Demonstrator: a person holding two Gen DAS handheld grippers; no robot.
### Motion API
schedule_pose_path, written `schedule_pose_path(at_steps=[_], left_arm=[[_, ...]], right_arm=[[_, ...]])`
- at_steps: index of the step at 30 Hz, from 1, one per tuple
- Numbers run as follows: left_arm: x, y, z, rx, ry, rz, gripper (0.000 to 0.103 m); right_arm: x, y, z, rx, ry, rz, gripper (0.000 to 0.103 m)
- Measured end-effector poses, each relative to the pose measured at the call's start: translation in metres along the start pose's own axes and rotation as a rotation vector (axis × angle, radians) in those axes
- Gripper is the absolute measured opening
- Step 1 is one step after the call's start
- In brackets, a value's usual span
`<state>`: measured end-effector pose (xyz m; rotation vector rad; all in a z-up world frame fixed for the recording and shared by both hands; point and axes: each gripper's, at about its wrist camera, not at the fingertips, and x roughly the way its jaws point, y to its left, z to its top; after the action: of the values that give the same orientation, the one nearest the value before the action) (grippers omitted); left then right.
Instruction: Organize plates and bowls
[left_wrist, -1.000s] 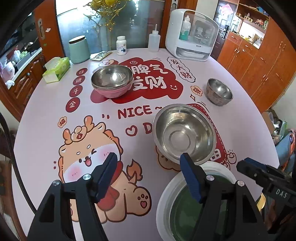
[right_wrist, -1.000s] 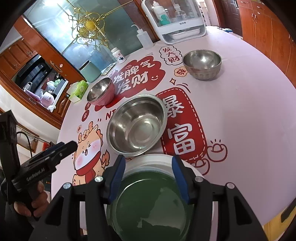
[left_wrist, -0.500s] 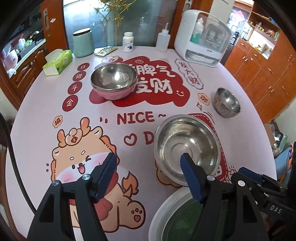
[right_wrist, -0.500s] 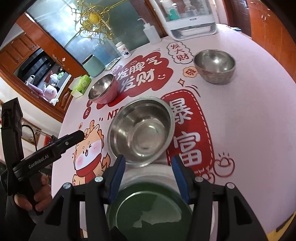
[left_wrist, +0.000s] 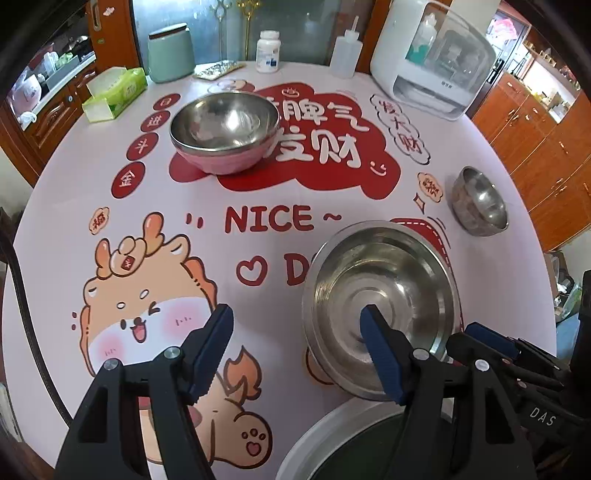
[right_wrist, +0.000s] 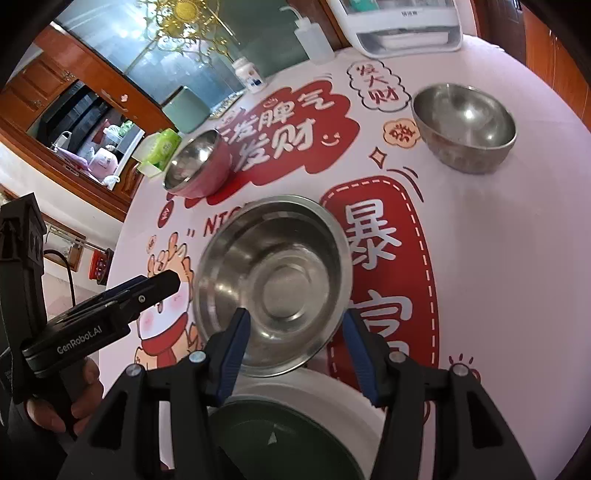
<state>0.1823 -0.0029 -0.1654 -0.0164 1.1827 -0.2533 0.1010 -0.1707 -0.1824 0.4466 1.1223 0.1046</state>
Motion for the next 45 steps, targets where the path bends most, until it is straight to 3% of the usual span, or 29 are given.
schedule_pose_path(at_steps=[18, 31, 40, 45], left_arm=[[0.054, -0.007, 0.002, -0.043, 0.121, 0.023, 0.068], [0.069, -0.005, -0.001, -0.069, 0.173, 0.047, 0.036], [0.070, -0.017, 0.001, -0.033, 0.164, 0.033, 0.015], [0.069, -0.017, 0.000, -0.038, 0.160, 0.038, 0.015]], right_arm=[[0.039, -0.019, 0.013, 0.012, 0.080, 0.046, 0.052], [0.048, -0.027, 0.015, 0.026, 0.103, 0.082, 0.022], [0.047, -0.032, 0.014, 0.046, 0.100, 0.098, 0.016], [0.047, -0.032, 0.014, 0.044, 0.100, 0.102, 0.016]])
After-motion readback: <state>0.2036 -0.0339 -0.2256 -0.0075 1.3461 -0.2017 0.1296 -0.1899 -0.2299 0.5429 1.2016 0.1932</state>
